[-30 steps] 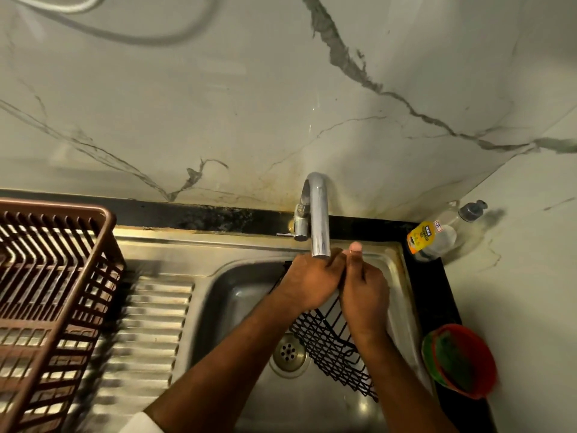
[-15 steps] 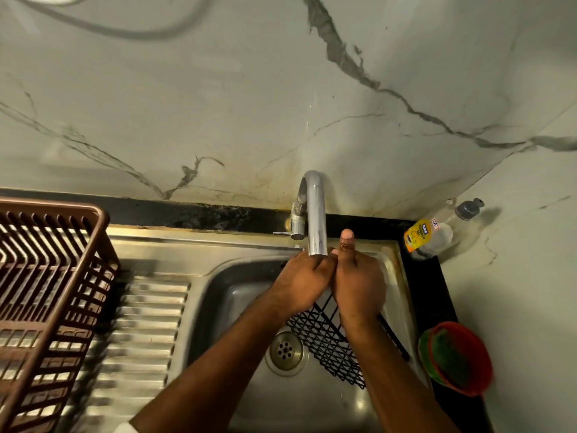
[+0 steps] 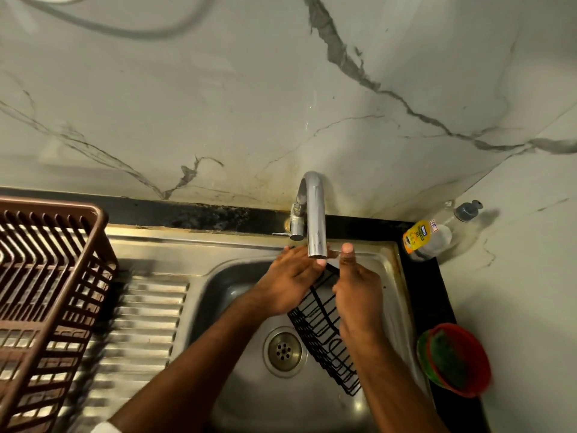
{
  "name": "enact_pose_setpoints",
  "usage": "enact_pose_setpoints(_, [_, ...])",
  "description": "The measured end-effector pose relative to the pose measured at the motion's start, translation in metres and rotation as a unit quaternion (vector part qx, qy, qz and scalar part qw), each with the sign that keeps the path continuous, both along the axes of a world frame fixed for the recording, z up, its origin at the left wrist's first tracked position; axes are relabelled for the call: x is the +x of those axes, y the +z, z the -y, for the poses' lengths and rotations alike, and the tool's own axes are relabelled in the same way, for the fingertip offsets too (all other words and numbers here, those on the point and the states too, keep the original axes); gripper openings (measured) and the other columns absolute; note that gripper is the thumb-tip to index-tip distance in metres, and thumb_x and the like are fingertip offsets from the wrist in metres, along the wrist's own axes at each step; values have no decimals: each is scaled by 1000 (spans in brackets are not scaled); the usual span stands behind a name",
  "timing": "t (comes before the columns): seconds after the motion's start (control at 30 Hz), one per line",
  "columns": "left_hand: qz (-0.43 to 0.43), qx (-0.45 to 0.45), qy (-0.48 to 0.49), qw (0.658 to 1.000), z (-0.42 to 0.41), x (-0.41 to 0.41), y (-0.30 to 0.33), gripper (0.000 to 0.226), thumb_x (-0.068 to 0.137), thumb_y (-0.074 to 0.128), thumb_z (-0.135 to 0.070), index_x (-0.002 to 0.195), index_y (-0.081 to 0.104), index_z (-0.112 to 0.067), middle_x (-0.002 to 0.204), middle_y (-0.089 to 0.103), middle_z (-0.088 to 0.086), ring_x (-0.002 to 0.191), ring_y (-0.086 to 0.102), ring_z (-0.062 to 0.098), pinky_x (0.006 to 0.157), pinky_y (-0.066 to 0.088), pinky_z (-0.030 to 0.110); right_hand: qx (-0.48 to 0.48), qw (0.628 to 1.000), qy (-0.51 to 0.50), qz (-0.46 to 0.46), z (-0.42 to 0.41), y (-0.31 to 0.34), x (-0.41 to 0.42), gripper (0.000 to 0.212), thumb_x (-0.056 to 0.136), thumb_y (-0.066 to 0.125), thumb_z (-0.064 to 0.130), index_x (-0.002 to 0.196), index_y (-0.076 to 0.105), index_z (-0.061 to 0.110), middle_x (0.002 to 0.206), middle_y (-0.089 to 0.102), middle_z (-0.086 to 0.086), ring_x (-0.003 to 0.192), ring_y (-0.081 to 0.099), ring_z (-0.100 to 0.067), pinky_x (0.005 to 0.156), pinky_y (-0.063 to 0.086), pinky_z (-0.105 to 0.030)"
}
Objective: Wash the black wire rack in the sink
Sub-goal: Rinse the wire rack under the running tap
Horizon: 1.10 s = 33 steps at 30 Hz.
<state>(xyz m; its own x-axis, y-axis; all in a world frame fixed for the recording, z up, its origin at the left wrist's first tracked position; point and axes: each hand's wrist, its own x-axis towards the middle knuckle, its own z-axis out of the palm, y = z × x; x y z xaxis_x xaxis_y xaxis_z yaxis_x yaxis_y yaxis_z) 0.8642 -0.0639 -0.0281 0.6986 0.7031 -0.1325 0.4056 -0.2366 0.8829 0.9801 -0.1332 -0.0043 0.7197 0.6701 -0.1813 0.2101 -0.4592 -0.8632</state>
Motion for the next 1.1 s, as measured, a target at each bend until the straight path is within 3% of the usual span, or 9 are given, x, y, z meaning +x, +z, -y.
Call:
enact_pose_setpoints(0.1, [-6,-50,26,998,-22,-1,-14,39,109,41,-34,145,51,-22,146,50,1,134,47,18,116,40,44,23,998,-25,-45,10,12,6,65,83,39,74,55,52,17,37,40,7,41,36,-9,52,31,-27])
enact_pose_setpoints(0.27, [94,-260,72,958,-33,2,-17,36,108,45,-33,137,57,-14,110,73,2,108,69,22,98,55,40,40,991,-58,-113,23,24,22,75,77,40,74,93,55,3,50,39,5,53,36,-13,61,33,-34])
enact_pose_setpoints(0.33, [142,-318,103,932,-32,1,-17,34,107,46,-32,130,62,-12,104,74,4,104,69,28,99,53,43,36,988,-72,-134,30,22,26,72,78,39,74,89,61,7,53,39,3,54,36,-12,60,33,-32])
enact_pose_setpoints(0.43, [175,-344,159,909,-33,5,-17,25,105,52,-23,113,71,-9,90,69,9,80,63,20,76,54,31,42,982,-82,-167,38,12,30,58,82,41,72,71,53,17,53,37,3,53,34,-12,55,30,-30])
enact_pose_setpoints(0.57, [178,-308,184,916,-30,16,-8,20,104,53,-9,95,71,-7,66,68,-3,56,62,7,52,51,18,34,997,-57,-33,39,-3,33,57,98,44,54,57,44,14,46,42,3,45,39,-16,52,34,-30])
enact_pose_setpoints(0.7, [191,-260,185,928,-30,21,5,18,100,51,8,109,67,8,83,71,2,65,69,3,64,57,16,17,986,28,162,37,-7,39,45,101,44,47,69,57,17,59,57,-2,56,58,-26,51,41,-30])
enact_pose_setpoints(0.83, [145,-150,139,968,-25,26,10,19,97,54,7,98,68,-5,99,70,6,87,68,6,80,54,14,-73,948,180,253,25,7,28,47,101,39,55,69,55,25,62,58,7,57,53,-5,52,35,-23])
enact_pose_setpoints(0.97, [153,-170,106,968,-11,37,3,25,107,47,-9,112,63,10,96,68,-2,77,64,-3,70,51,14,-150,946,168,233,10,13,17,59,100,32,62,61,51,23,60,53,8,56,46,-2,52,30,-24])
enact_pose_setpoints(1.1, [151,-209,41,965,-5,29,7,38,111,36,-31,129,58,-6,119,62,0,116,61,8,105,48,24,-131,968,144,157,14,12,23,72,87,27,78,51,50,19,50,48,5,54,48,-11,56,31,-27])
